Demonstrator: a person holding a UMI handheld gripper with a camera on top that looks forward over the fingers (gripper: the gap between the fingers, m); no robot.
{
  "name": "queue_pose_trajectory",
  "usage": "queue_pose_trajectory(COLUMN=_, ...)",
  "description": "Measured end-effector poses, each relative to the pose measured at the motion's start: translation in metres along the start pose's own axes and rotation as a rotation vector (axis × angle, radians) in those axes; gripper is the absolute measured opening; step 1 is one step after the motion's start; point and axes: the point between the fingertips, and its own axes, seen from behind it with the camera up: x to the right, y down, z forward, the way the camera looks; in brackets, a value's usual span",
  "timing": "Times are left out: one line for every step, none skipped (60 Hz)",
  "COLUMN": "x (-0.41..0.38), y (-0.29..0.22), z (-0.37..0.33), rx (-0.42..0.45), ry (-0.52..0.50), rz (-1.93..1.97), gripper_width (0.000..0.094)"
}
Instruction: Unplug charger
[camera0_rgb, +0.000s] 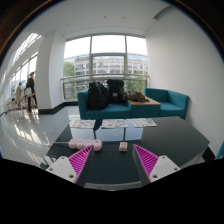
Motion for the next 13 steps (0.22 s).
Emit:
queue_pose_trajectory(x=-0.0006, y=0.0004, z=-0.0006, rx=-0.001, ry=-0.002, rz=-0.001, gripper_width=0.0772)
queue_pose_trajectory(x=-0.0014, y=0.0007, z=-0.0012, rx=-0.002, ry=-0.004, rz=-0.003, gripper_width=0.0772)
queue_pose_trajectory(x=-0.0021, y=0.0011, z=-0.0018, rx=-0.004, ry=-0.007, rz=-0.004, gripper_width=0.0772)
queue_pose_trajectory(x=-0.0028, y=0.0017, z=-0.0022, rx=-0.006, ry=-0.009, rz=-0.006, gripper_width=0.0772)
queue_pose_trajectory(x=-0.0018, y=0.0026, z=-0.0017, rx=-0.007, ry=-0.012, rz=-0.006, gripper_width=0.0773)
queue_pose_trajectory(x=-0.0020, y=0.0026, z=-0.0027, rx=-0.008, ry=-0.015, rz=-0.006, gripper_width=0.0774)
queue_pose_trajectory(x=-0.0024, y=0.0025, z=-0.0027, rx=-0.008, ry=-0.017, rz=-0.005, gripper_width=0.0773)
queue_pose_trajectory(x=-0.0029, y=0.0022, z=-0.0029, rx=-0.006, ry=-0.020, rz=-0.004, gripper_width=0.0774)
queue_pose_trajectory(x=-0.0031, y=0.0019, z=-0.0030, rx=-0.005, ry=-0.022, rz=-0.005, gripper_width=0.0772)
queue_pose_trajectory(x=-0.0035, y=0.0015, z=-0.0029, rx=-0.003, ry=-0.023, rz=-0.004, gripper_width=0.0772)
queue_pose_trajectory(x=-0.0036, y=0.0013, z=-0.0028, rx=-0.002, ry=-0.023, rz=-0.004, gripper_width=0.0772)
queue_pose_trajectory(x=-0.0035, y=0.0011, z=-0.0027, rx=-0.001, ry=-0.023, rz=-0.004, gripper_width=0.0772)
queue_pose_trajectory(x=-0.0033, y=0.0012, z=-0.0028, rx=-0.001, ry=-0.022, rz=-0.003, gripper_width=0.0770)
